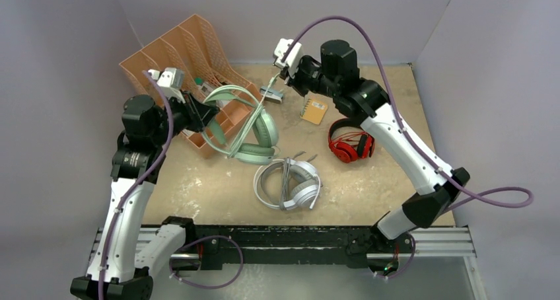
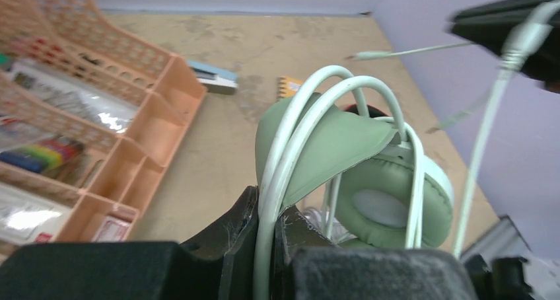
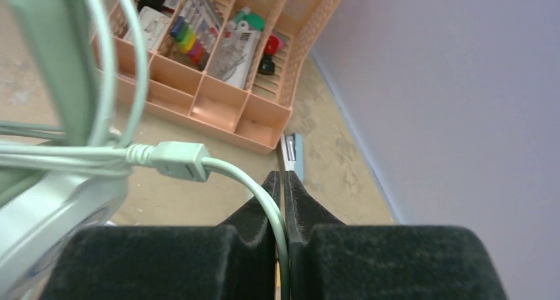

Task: Wrap the headphones
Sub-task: Wrap the headphones cable around the headphones.

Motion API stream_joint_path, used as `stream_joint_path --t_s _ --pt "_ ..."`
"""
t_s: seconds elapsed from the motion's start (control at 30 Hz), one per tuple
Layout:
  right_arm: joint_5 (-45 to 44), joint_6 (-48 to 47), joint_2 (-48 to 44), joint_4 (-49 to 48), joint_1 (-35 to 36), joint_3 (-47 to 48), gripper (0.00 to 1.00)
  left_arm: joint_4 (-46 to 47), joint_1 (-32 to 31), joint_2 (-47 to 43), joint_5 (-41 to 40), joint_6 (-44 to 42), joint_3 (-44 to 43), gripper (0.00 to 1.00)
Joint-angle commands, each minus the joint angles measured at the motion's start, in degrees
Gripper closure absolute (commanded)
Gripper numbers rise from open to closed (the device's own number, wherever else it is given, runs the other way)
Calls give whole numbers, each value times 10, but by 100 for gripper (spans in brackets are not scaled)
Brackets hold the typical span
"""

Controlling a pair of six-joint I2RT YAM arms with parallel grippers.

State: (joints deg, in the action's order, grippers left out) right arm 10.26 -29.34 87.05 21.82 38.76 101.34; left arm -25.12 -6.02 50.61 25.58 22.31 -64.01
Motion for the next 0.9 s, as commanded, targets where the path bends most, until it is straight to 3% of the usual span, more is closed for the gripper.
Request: stream_joint_path --t_s 0.0,0.13,0.2,0.33,0.57,0.63,0.7,0.87 --pt "168 5 12 -2 -51 47 94 96 -7 -38 133 70 -10 100" --pt "270 50 30 -35 -79 21 89 178 -9 -44 187 152 -18 100" --pt "306 85 28 -81 -89 -14 83 231 -9 -45 197 202 -19 100" --pt "362 210 27 -221 -104 -86 81 348 -9 -38 194 304 -19 100" --pt "417 500 68 -499 -110 -166 81 403 -9 -17 97 405 -40 100" --pt "412 579 80 -571 -110 -182 87 406 -9 -18 56 433 -37 100" --pt "389 635 88 -618 -110 -200 100 410 -9 -20 20 447 -37 100" --pt "357 770 111 -770 -104 -251 100 443 -9 -25 -62 489 -14 100"
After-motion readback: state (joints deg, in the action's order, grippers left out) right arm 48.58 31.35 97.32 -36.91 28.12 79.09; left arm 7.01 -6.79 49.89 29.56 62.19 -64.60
